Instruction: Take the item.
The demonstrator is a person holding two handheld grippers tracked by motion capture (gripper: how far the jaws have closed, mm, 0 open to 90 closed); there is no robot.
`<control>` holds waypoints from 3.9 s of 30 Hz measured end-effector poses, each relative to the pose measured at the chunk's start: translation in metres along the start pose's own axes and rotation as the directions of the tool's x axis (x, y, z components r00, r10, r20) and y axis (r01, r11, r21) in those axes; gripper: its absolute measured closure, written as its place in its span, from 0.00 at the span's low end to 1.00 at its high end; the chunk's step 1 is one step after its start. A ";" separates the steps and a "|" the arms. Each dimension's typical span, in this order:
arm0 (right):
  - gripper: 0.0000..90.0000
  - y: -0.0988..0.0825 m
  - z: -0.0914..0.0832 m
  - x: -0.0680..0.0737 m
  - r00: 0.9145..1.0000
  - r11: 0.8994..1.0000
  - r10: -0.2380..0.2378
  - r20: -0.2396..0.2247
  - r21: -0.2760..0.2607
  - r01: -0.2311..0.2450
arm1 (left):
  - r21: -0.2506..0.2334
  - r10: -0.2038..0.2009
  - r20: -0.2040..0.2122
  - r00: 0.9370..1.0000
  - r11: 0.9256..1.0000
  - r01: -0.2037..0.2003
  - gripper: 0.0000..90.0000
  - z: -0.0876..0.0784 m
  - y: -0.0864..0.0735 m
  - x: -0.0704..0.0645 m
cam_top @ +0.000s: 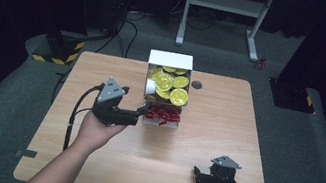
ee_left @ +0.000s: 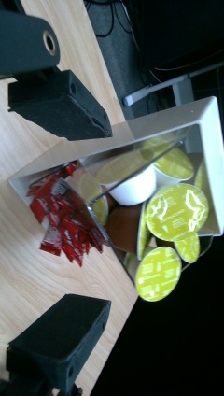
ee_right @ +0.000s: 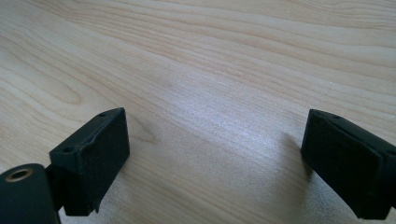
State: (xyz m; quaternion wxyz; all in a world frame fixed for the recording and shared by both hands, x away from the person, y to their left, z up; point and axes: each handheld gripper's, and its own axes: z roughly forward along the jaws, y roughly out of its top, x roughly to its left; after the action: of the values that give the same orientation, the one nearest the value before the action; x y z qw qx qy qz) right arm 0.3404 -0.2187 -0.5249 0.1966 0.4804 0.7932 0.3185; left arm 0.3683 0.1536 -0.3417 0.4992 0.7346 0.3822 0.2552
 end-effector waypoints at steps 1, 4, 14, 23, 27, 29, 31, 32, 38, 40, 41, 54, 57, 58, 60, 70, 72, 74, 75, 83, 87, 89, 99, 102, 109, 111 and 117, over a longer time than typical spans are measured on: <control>0.09 0.000 0.000 0.000 1.000 1.000 0.000 0.000 0.000 0.000 | -0.002 0.001 0.002 1.000 1.000 -0.001 0.17 0.001 0.002 -0.001; 0.09 0.000 0.000 0.000 1.000 1.000 0.000 0.000 0.000 0.000 | -0.005 0.012 0.000 1.000 1.000 -0.012 0.17 0.004 0.007 -0.002; 0.09 0.000 0.000 0.000 1.000 1.000 0.000 0.000 0.000 0.000 | 0.003 0.021 0.006 1.000 1.000 -0.021 0.17 0.016 0.023 -0.004; 0.09 0.000 0.000 0.000 1.000 1.000 -0.007 0.000 -0.001 0.007 | 0.012 0.038 0.016 0.999 0.999 -0.038 0.18 0.033 0.033 -0.007; 0.09 0.000 0.000 0.000 1.000 1.000 -0.007 -0.003 -0.001 0.007 | 0.021 0.053 0.012 0.999 0.998 -0.053 0.18 0.041 0.036 -0.010; 0.09 0.000 0.000 0.000 1.000 1.000 -0.004 -0.003 0.000 0.004 | 0.017 0.050 0.012 0.999 0.999 -0.050 0.18 0.045 0.037 -0.011; 0.09 -0.001 -0.001 0.000 1.000 1.000 -0.003 -0.004 0.000 0.003 | 0.023 0.059 0.006 0.998 0.998 -0.059 0.18 0.049 0.039 -0.012; 0.09 -0.001 -0.001 0.001 1.000 1.000 -0.001 -0.004 0.002 0.001 | 0.025 0.061 0.002 0.998 0.998 -0.061 0.18 0.051 0.040 -0.012; 0.09 -0.001 -0.001 0.001 1.000 1.000 -0.002 -0.004 0.001 0.002 | 0.031 0.063 -0.009 0.998 0.998 -0.063 0.19 0.060 0.045 -0.011; 0.09 -0.001 -0.001 0.001 1.000 1.000 -0.002 -0.004 0.001 0.002 | 0.030 0.060 -0.010 0.998 0.998 -0.060 0.19 0.062 0.046 -0.010; 0.09 -0.001 -0.001 0.001 1.000 1.000 -0.002 -0.005 0.002 0.002 | 0.029 0.056 -0.009 0.998 0.998 -0.055 0.19 0.063 0.047 -0.010; 0.09 -0.001 -0.001 0.001 1.000 1.000 -0.002 -0.005 0.001 0.002 | 0.052 0.060 -0.028 0.998 0.997 -0.059 0.19 0.081 0.048 -0.009; 0.09 -0.001 -0.001 0.001 1.000 1.000 -0.002 -0.005 0.001 0.002 | 0.057 0.066 -0.030 0.997 0.996 -0.064 0.19 0.084 0.048 -0.009; 0.09 -0.001 -0.001 0.001 1.000 1.000 -0.002 -0.005 0.001 0.002 | 0.059 0.067 -0.034 0.997 0.996 -0.065 0.19 0.085 0.048 -0.008; 0.09 -0.001 -0.001 0.001 1.000 1.000 -0.002 -0.005 0.001 0.002 | 0.061 0.062 -0.036 0.997 0.996 -0.060 0.19 0.086 0.048 -0.007; 0.09 -0.001 -0.001 0.001 1.000 1.000 -0.002 -0.005 0.001 0.002 | 0.072 0.066 -0.051 0.997 0.995 -0.062 0.22 0.092 0.051 -0.007; 0.09 -0.001 -0.001 0.001 1.000 1.000 -0.002 -0.005 0.001 0.002 | 0.081 0.071 -0.057 0.996 0.994 -0.067 0.24 0.094 0.050 -0.008; 0.09 -0.001 -0.001 0.001 1.000 1.000 -0.002 -0.005 0.001 0.002 | 0.084 0.074 -0.060 0.995 0.994 -0.069 0.25 0.095 0.050 -0.009; 0.09 -0.001 -0.001 0.001 1.000 1.000 -0.002 -0.005 0.001 0.002 | 0.083 0.074 -0.061 0.995 0.994 -0.069 0.25 0.096 0.049 -0.009; 0.09 -0.001 -0.001 0.001 1.000 1.000 -0.002 -0.005 0.001 0.002 | 0.076 0.084 -0.085 0.993 0.994 -0.078 0.30 0.096 0.047 -0.009; 0.09 -0.001 -0.001 0.001 1.000 1.000 -0.002 -0.005 0.001 0.002 | 0.070 0.075 -0.085 0.993 0.995 -0.070 0.34 0.096 0.046 -0.008; 0.09 -0.001 -0.001 0.001 1.000 1.000 -0.002 -0.005 0.001 0.002 | 0.065 0.083 -0.086 0.993 0.995 -0.077 0.36 0.095 0.045 -0.008; 0.09 -0.001 -0.001 0.001 1.000 1.000 -0.002 -0.005 0.002 0.002 | 0.032 0.071 -0.088 0.994 0.997 -0.068 0.41 0.090 0.040 -0.008; 0.09 -0.001 -0.001 0.001 1.000 1.000 -0.002 -0.005 0.001 0.002 | 0.029 0.073 -0.091 0.993 0.997 -0.071 0.41 0.089 0.039 -0.009; 0.09 -0.001 -0.001 0.001 1.000 1.000 -0.002 -0.005 0.001 0.002 | 0.021 0.060 -0.082 0.995 0.998 -0.058 0.44 0.088 0.037 -0.009; 0.09 -0.001 -0.001 0.001 1.000 1.000 -0.002 -0.005 0.001 0.002 | 0.020 0.057 -0.079 0.995 0.998 -0.056 0.44 0.088 0.037 -0.009; 0.09 -0.001 -0.001 0.001 1.000 1.000 -0.002 -0.005 0.002 0.002 | 0.018 0.055 -0.067 0.996 0.998 -0.054 0.44 0.088 0.037 -0.010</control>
State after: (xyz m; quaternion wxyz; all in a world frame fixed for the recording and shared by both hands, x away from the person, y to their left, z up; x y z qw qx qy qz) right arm 0.3389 -0.2186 -0.5247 0.1946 0.4788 0.7945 0.3189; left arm 0.4402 0.0903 -0.3396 0.4729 0.7396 0.3808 0.2905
